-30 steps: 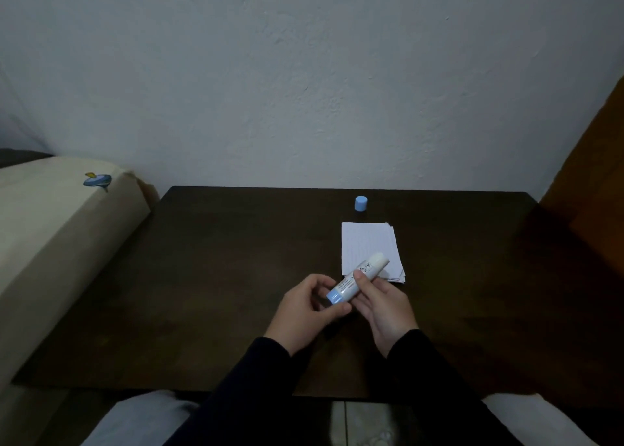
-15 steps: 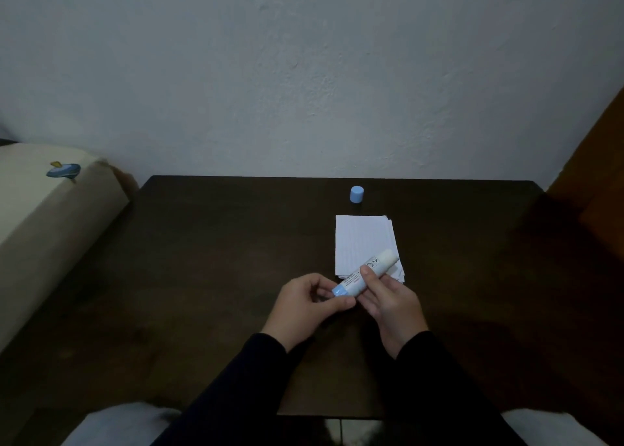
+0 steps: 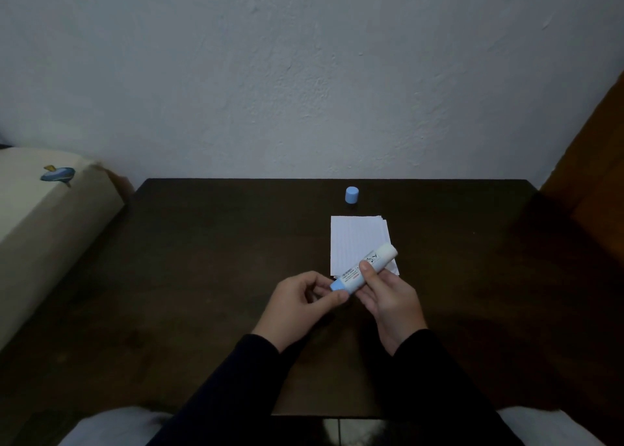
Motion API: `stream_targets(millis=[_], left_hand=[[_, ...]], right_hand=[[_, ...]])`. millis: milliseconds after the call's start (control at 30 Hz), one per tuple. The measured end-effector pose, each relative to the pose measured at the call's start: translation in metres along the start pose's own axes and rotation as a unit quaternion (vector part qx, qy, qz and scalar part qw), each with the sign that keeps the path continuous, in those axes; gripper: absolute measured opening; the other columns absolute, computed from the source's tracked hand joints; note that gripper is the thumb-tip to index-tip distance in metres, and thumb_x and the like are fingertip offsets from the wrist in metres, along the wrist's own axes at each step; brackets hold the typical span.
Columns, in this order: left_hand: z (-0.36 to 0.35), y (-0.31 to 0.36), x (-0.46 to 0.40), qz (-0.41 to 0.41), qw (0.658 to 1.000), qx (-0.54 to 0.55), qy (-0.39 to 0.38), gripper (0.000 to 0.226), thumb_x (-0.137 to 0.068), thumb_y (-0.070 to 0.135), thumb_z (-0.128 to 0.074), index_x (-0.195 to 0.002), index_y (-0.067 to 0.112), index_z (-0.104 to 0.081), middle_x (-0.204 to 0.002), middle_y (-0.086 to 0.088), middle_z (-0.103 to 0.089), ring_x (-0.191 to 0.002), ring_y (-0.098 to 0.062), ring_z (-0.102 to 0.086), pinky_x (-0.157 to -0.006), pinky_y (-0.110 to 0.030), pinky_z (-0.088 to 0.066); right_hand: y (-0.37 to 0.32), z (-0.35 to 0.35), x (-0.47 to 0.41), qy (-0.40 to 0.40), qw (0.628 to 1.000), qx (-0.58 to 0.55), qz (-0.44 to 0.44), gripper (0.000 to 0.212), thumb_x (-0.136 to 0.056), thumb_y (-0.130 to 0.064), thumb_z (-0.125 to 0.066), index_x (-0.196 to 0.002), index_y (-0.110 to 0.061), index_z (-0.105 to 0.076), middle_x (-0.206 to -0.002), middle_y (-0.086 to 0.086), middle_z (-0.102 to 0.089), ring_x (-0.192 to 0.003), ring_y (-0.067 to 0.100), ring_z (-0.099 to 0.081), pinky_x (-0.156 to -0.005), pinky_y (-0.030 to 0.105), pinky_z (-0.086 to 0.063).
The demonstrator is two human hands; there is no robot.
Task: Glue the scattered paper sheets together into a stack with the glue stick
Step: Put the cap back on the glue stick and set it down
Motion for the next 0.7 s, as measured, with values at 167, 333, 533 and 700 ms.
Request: stream_targets(millis=[167,333,533,700], left_hand=[[-0.0021,0.0002,0.0022,-0.001,0.999,-0.029,-0.019,0.018,-0.088,0.049,-0.06,-0.094,0.035,-0.07,-0.085,0.005,-0.07,-0.071,-0.01,-0.061,-0.067,-0.029,-0.051],[0.0051,0.0059,0.0036,-0.03,0.998,-0.052,0.007,0.025,-0.074,0.039,-0.079,-0.095,0.033,-0.066,-0.087,0.016,-0.066,-0.063,0.004,-0.053,-0.058,-0.012,-0.044],[-0.0025,-0.002,0.0025,-0.008,0.999,-0.04,-0.032,0.018,-0.087,0.046,-0.063,-0.099,0.034,-0.07,-0.083,0.011,-0.069,-0.074,-0.007,-0.062,-0.068,-0.026,-0.05],[-0.0006,0.0045,0.0031,-0.033,0.997,-0.059,-0.022,0.03,-0.08,0.045,-0.072,-0.106,0.035,-0.062,-0.091,0.016,-0.063,-0.066,0.003,-0.055,-0.061,-0.015,-0.045]], right_hand=[[-0.001,-0.0021,0.0017,0.003,1.0,0.009,0.0,0.005,-0.089,-0.018,-0.064,-0.09,-0.019,-0.06,-0.103,0.001,-0.065,-0.105,0.018,-0.062,-0.087,0.031,-0.054],[-0.0025,-0.0026,0.002,0.003,1.0,-0.001,-0.001,0.005,-0.09,-0.017,-0.064,-0.093,-0.018,-0.06,-0.104,0.002,-0.065,-0.1,0.016,-0.064,-0.086,0.03,-0.053],[-0.0028,-0.0012,0.0031,0.009,1.0,0.009,0.006,0.005,-0.09,-0.017,-0.063,-0.091,-0.02,-0.059,-0.099,-0.003,-0.064,-0.096,0.012,-0.062,-0.086,0.03,-0.054],[-0.0044,-0.0012,0.0017,0.012,1.0,-0.009,0.004,0.007,-0.09,-0.016,-0.063,-0.095,-0.018,-0.059,-0.1,-0.001,-0.065,-0.096,0.014,-0.063,-0.08,0.028,-0.053]])
Point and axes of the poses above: each hand's wrist, its own x-axis away from the middle knuckle, its own z-axis out of the back of the hand, y = z × x, the point moved 6 cm from there along -x, towards the middle knuckle
